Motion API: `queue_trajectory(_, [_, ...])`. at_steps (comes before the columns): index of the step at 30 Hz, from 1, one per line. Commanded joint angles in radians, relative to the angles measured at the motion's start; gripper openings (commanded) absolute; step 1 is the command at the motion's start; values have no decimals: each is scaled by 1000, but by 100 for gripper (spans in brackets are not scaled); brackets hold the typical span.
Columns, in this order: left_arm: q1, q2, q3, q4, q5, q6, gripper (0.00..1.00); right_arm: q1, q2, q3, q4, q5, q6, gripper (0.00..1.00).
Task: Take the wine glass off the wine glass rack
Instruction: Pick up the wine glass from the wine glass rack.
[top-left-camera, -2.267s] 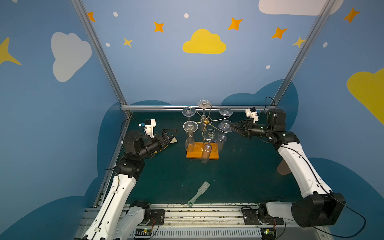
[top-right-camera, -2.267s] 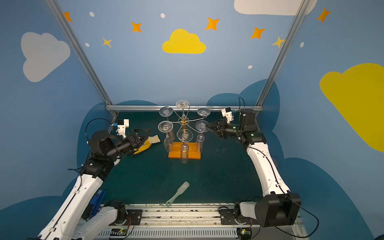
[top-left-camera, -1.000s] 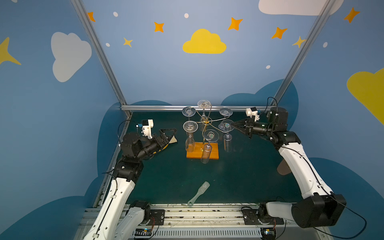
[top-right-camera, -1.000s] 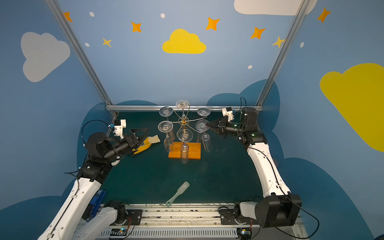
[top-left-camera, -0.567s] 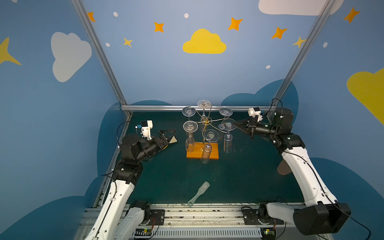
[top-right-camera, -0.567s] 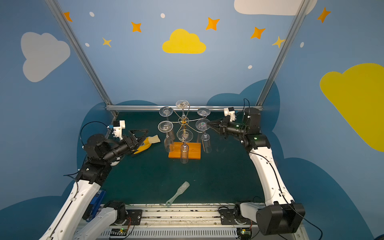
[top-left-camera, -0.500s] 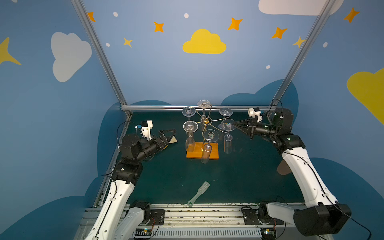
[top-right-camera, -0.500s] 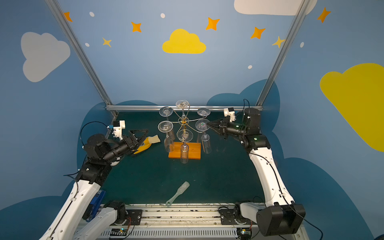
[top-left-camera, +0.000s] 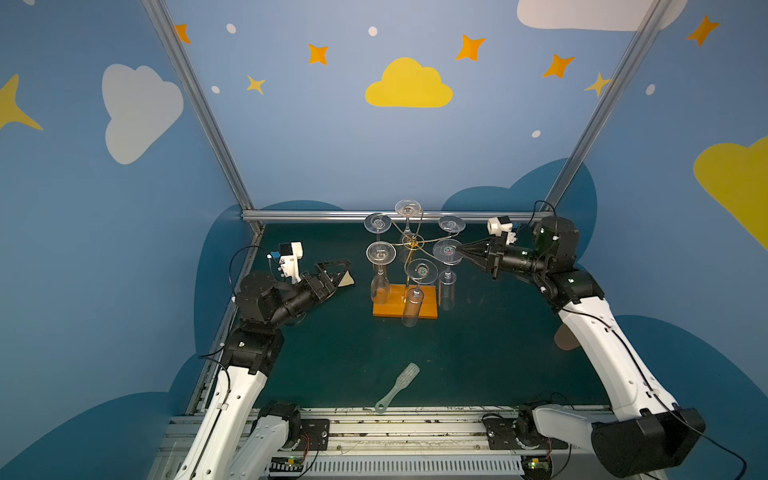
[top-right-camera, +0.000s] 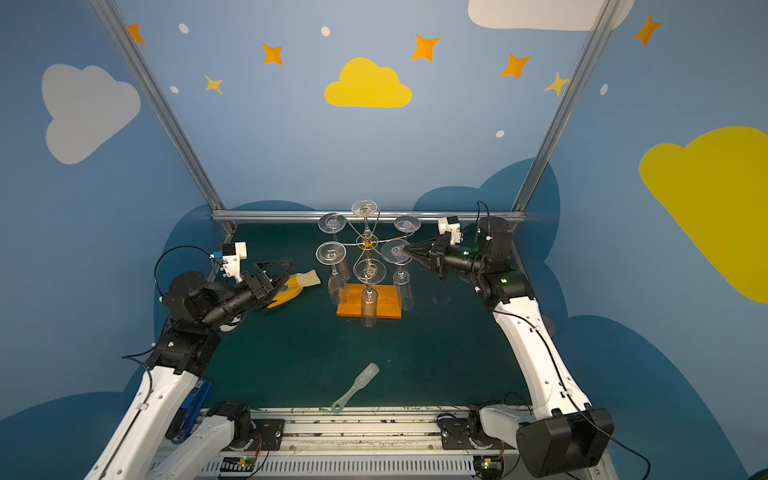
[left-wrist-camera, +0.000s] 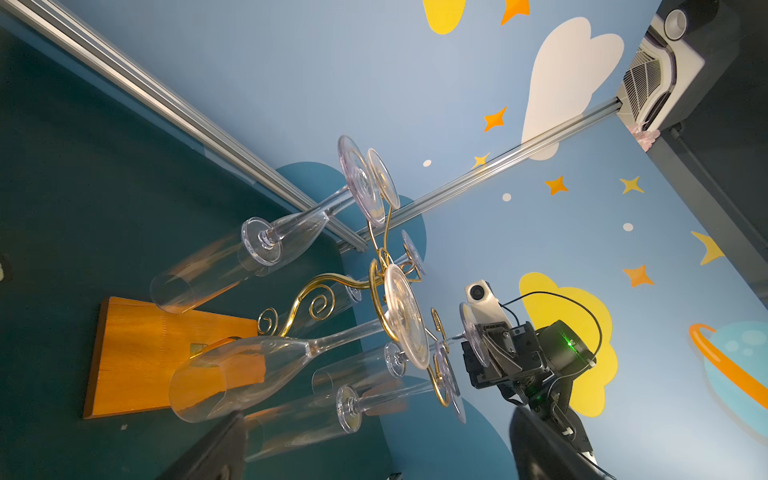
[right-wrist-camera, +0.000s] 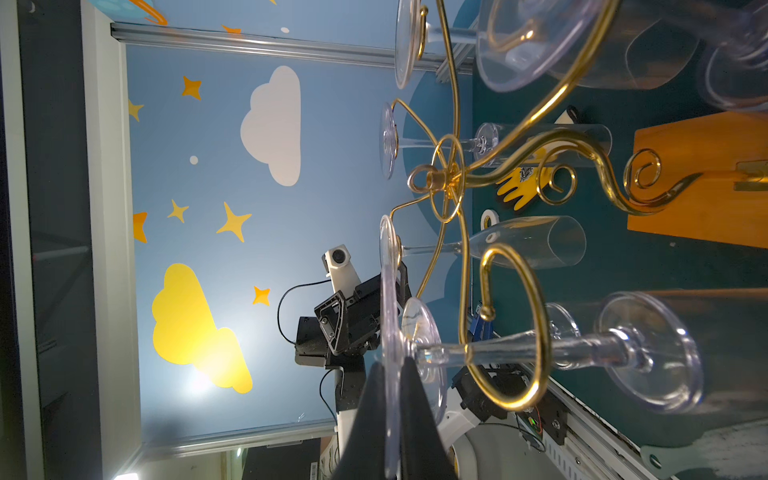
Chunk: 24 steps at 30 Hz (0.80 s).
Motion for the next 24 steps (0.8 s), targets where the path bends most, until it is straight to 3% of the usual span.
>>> queue_trajectory(1, [1,-8,-11,-7,-4,25,97,17,27,40,94,31,53,0])
queue_trajectory(12, [11,-6,-15,-9,4,24,98,13,93,48,204,91,162,0])
queue_trajectory(24, [21,9,-1,1,6,26,98,-86,70,23,202,104,182,0])
